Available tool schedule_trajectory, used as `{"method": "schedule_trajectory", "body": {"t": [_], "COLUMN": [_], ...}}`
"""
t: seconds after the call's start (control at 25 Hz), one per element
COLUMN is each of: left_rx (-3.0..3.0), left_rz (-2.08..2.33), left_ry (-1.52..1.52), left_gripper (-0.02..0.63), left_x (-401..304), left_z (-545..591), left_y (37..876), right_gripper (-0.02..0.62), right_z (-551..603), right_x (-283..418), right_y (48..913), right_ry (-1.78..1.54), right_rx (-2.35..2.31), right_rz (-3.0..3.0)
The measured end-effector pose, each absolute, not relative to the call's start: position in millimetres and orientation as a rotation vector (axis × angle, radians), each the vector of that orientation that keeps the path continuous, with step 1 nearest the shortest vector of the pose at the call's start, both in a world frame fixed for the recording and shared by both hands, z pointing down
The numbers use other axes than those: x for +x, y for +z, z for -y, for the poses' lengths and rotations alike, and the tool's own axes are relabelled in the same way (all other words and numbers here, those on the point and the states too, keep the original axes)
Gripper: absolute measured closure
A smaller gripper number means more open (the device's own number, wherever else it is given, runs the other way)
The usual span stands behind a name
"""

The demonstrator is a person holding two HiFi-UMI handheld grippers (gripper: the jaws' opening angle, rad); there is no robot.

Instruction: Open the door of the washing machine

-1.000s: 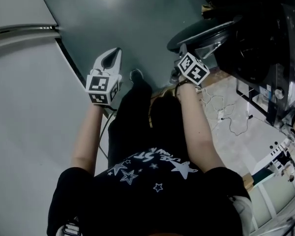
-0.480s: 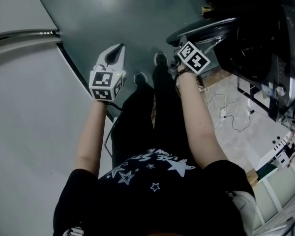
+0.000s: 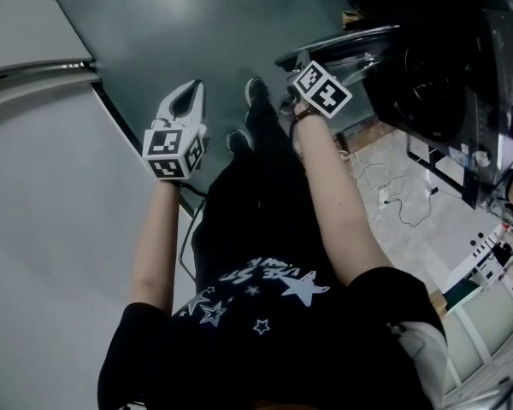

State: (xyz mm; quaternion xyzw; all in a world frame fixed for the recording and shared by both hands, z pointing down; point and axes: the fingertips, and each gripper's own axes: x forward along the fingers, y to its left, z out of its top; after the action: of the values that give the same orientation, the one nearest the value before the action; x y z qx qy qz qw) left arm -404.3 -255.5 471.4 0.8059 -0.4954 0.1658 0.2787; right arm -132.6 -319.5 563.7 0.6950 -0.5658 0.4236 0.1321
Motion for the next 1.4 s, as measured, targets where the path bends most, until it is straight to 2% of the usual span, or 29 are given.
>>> {"method": "schedule_trajectory", "body": {"t": [0.88, 1.4], "left_rx": [2.134, 2.084], "left_rz": [1.338, 1.363], "left_ry": [0.563, 0.589], "left_gripper": [0.595, 0.595], "left_x": [-403.5, -430.2], "left_z": [387.7, 424.7], "left_y": [465.0, 472.6], "right_gripper": [0.471, 0.472], "right_z": [490.6, 549.5], "right_x": [-178.8, -177.6], "right_y": [563.5, 562.0], "right_ry": [1.357, 1.247], "right_rx": [2.101, 2.08], "right_rz": [1.621, 1.597]}}
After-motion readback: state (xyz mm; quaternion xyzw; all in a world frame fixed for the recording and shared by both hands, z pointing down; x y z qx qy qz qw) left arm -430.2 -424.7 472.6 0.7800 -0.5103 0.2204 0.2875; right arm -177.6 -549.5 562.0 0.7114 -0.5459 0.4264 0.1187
